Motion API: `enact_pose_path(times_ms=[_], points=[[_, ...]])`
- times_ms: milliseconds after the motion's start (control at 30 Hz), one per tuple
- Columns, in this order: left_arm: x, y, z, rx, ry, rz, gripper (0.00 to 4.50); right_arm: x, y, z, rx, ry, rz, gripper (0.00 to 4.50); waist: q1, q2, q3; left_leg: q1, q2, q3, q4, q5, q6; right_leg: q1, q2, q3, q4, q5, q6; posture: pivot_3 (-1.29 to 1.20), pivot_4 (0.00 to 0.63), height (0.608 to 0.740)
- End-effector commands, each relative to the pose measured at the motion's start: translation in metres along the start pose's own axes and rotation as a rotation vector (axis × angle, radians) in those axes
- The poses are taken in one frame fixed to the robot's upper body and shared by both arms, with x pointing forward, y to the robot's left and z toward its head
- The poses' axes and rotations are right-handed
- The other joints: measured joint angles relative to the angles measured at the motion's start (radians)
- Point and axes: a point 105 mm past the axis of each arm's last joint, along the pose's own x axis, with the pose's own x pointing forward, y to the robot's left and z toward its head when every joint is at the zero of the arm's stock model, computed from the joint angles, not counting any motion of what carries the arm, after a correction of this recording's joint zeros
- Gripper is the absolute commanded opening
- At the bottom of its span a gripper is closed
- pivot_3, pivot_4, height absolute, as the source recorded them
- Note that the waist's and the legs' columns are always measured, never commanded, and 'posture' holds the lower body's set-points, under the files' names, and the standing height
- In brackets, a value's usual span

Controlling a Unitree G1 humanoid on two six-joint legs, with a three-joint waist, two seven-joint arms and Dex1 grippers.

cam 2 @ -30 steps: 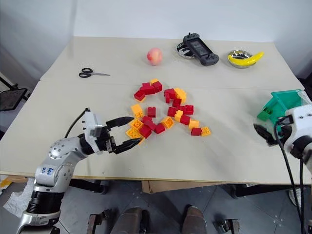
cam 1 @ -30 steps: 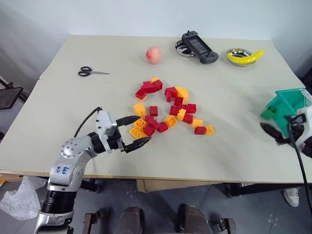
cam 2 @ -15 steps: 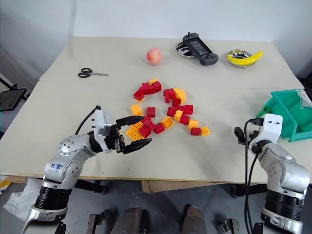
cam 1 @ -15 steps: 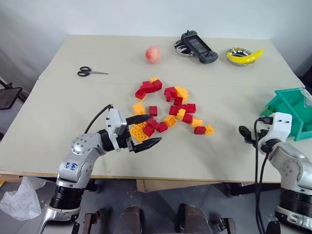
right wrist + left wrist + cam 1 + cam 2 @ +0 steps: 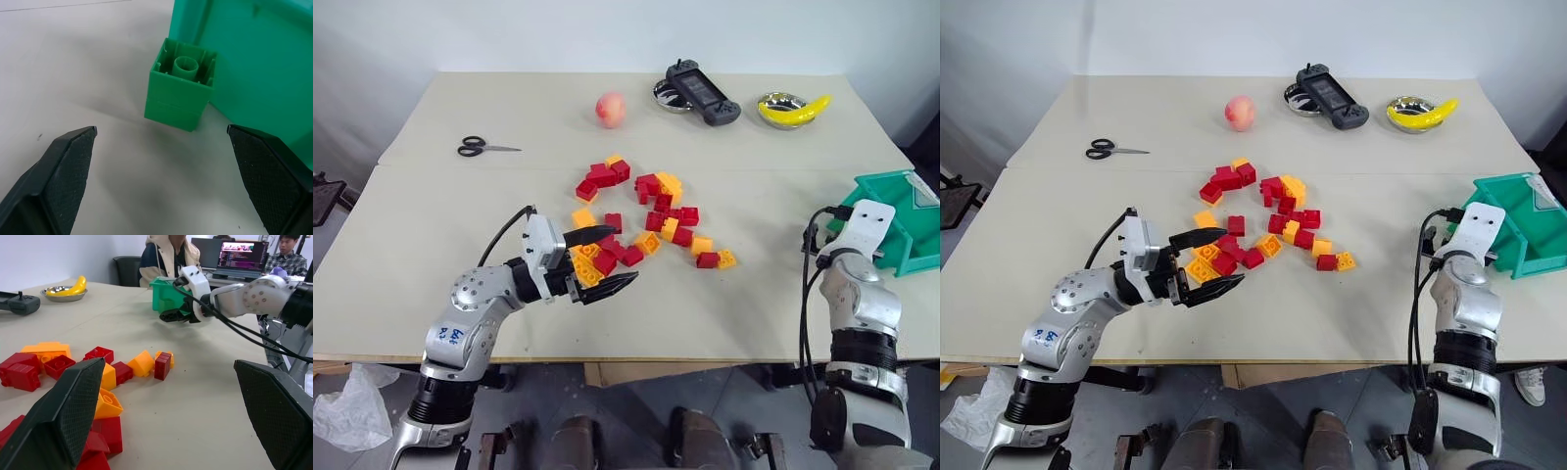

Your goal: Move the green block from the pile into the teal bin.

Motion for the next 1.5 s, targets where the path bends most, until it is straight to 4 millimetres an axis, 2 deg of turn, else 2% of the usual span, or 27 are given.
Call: enact_pose_path(times_ms=[33, 133, 233, 267, 367, 600, 767, 800, 867, 1067, 1200, 1300, 1400, 1500], points=[[0.002, -0.005, 0.010, 0.012, -0.042, -0.006, 4.50, 0.012, -0.010, 0.023, 0.059, -0.064, -0.025, 4.48, 0.002, 0.000, 0.000, 0.000, 0.000, 0.000, 0.000, 0.000, 0.000, 0.000, 0.000, 0.000, 0.000, 0.000, 0.000, 0.00, 0.150, 0.740], [0.002, -0.005, 0.011, 0.010, -0.047, -0.004, 4.50, 0.022, -0.015, 0.035, 0.087, -0.098, -0.060, 4.48, -0.007, 0.001, 0.001, 0.000, 0.000, 0.001, 0.000, 0.000, 0.000, 0.000, 0.000, 0.000, 0.000, 0.000, 0.000, 0.00, 0.150, 0.740], [0.002, -0.005, 0.012, 0.011, -0.049, -0.002, 4.50, 0.028, -0.019, 0.037, 0.091, -0.104, -0.076, 4.48, -0.008, 0.001, 0.001, 0.000, 0.000, 0.000, -0.001, 0.000, 0.000, 0.000, 0.000, 0.000, -0.001, 0.000, 0.000, 0.00, 0.150, 0.740], [0.002, -0.005, 0.012, 0.012, -0.049, -0.001, 4.50, 0.030, -0.019, 0.037, 0.094, -0.104, -0.076, 4.11, -0.008, 0.001, 0.001, 0.000, 0.000, 0.000, -0.002, 0.000, 0.000, 0.000, 0.000, 0.000, -0.001, 0.000, 0.000, 0.00, 0.150, 0.740], [0.002, -0.005, 0.013, 0.012, -0.050, 0.002, 4.50, 0.032, -0.020, 0.037, 0.115, -0.112, -0.078, 4.11, -0.012, 0.001, 0.001, 0.000, 0.000, 0.000, -0.003, 0.000, 0.000, 0.000, 0.000, 0.000, -0.002, 0.000, 0.000, 0.00, 0.150, 0.740], [0.000, -0.005, 0.014, 0.011, -0.049, 0.011, 4.50, 0.031, -0.005, 0.034, 0.151, -0.116, -0.011, 4.11, -0.022, 0.001, 0.001, 0.000, 0.000, 0.000, -0.003, 0.000, 0.000, 0.000, 0.000, 0.000, -0.002, 0.000, 0.000, 0.00, 0.150, 0.740], [0.001, -0.004, 0.014, 0.010, -0.052, 0.011, 4.50, 0.025, -0.002, 0.045, 0.155, -0.169, 0.053, 4.11, -0.019, 0.002, 0.001, 0.000, 0.000, 0.000, -0.003, 0.000, 0.000, 0.000, 0.000, 0.000, -0.002, 0.000, 0.000, 0.00, 0.150, 0.740], [0.001, -0.004, 0.013, 0.009, -0.053, 0.009, 4.50, 0.024, -0.003, 0.045, 0.151, -0.172, 0.057, 3.76, -0.019, 0.002, 0.001, 0.000, 0.000, 0.000, -0.003, 0.000, 0.000, 0.000, 0.000, 0.000, -0.002, 0.000, 0.000, 0.00, 0.150, 0.740], [0.002, -0.005, 0.013, 0.008, -0.055, 0.005, 4.50, 0.022, -0.006, 0.045, 0.142, -0.172, 0.059, 3.37, -0.019, 0.002, 0.001, 0.000, 0.000, 0.000, -0.003, 0.000, 0.000, 0.000, 0.000, 0.000, -0.002, 0.000, 0.000, 0.00, 0.150, 0.740], [0.004, -0.004, 0.013, 0.007, -0.060, 0.001, 4.50, 0.022, -0.007, 0.037, 0.127, -0.132, 0.061, 1.48, -0.021, 0.002, 0.001, 0.000, 0.000, 0.000, -0.003, 0.000, 0.000, 0.000, 0.000, 0.000, -0.002, 0.000, 0.000, 0.00, 0.150, 0.740], [0.003, -0.005, 0.014, 0.007, -0.061, 0.001, 4.50, 0.023, -0.003, 0.033, 0.120, -0.106, 0.064, 1.48, -0.021, 0.002, 0.001, 0.000, 0.000, 0.000, -0.003, 0.000, 0.000, 0.000, 0.000, 0.000, -0.002, 0.000, 0.000, 0.00, 0.150, 0.740], [0.003, -0.005, 0.014, 0.009, -0.061, 0.003, 4.50, 0.021, 0.002, 0.037, 0.122, -0.122, 0.095, 1.48, -0.021, 0.002, 0.001, 0.001, 0.000, 0.000, -0.003, 0.000, 0.000, 0.000, 0.000, 0.000, -0.002, 0.000, 0.000, 0.00, 0.150, 0.740], [0.002, -0.006, 0.015, 0.012, -0.062, 0.008, 4.50, 0.005, 0.023, 0.063, 0.079, -0.243, 0.276, 1.48, -0.020, 0.003, 0.002, 0.000, 0.000, 0.000, -0.003, 0.000, 0.000, 0.000, 0.000, 0.000, -0.002, 0.000, 0.000, 0.00, 0.150, 0.740], [0.001, -0.007, 0.018, 0.011, -0.071, -0.002, 4.50, -0.023, 0.016, 0.094, 0.113, -0.351, 0.369, 1.48, -0.017, 0.003, 0.002, 0.000, 0.000, 0.000, -0.004, 0.000, 0.000, 0.000, 0.000, 0.000, -0.002, 0.000, 0.000, 0.00, 0.150, 0.740]])
